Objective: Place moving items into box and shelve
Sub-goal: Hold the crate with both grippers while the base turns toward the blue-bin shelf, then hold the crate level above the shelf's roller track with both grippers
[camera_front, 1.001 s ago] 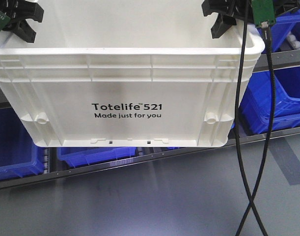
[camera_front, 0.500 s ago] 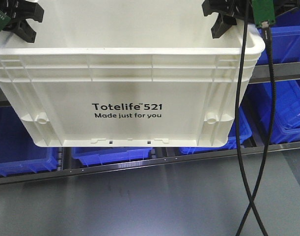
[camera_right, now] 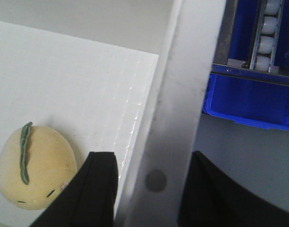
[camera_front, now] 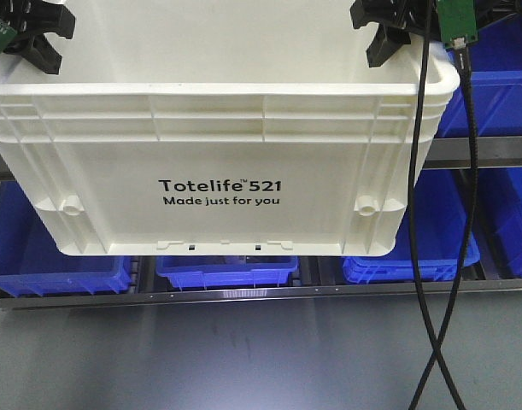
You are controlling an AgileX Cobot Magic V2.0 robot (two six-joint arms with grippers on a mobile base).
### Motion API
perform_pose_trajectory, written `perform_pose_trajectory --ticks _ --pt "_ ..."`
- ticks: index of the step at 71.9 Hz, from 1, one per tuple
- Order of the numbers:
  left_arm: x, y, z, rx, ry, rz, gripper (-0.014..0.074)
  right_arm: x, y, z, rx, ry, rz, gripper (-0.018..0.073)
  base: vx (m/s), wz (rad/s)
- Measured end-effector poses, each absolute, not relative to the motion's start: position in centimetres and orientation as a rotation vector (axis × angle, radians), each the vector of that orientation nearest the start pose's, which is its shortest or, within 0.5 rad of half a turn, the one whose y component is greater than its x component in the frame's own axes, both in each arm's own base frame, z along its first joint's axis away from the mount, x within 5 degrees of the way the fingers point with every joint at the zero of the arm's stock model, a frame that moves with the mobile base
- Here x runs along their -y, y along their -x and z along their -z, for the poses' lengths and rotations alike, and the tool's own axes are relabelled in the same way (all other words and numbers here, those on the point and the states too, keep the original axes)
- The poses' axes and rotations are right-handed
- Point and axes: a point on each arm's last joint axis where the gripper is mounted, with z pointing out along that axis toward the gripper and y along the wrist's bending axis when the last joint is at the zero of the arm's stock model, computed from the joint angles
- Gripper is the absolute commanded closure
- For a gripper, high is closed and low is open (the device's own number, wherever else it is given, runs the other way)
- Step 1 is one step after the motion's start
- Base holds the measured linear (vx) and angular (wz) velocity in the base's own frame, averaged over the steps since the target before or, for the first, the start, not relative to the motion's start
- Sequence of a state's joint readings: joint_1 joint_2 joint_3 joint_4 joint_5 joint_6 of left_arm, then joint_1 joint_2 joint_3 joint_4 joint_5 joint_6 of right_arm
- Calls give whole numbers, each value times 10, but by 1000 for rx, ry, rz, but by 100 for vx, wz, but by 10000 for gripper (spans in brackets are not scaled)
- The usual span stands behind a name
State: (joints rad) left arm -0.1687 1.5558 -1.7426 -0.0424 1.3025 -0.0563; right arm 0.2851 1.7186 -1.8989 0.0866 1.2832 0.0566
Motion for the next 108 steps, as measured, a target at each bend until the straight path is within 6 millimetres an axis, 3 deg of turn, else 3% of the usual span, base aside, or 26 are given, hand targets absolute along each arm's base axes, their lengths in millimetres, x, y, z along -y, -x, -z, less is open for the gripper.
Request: perform_pose_trajectory --ticks 108 --pt "57 -312 -417 -2601 -146 142 597 -110 -347 -407 -2583 295 -241 562 10 0"
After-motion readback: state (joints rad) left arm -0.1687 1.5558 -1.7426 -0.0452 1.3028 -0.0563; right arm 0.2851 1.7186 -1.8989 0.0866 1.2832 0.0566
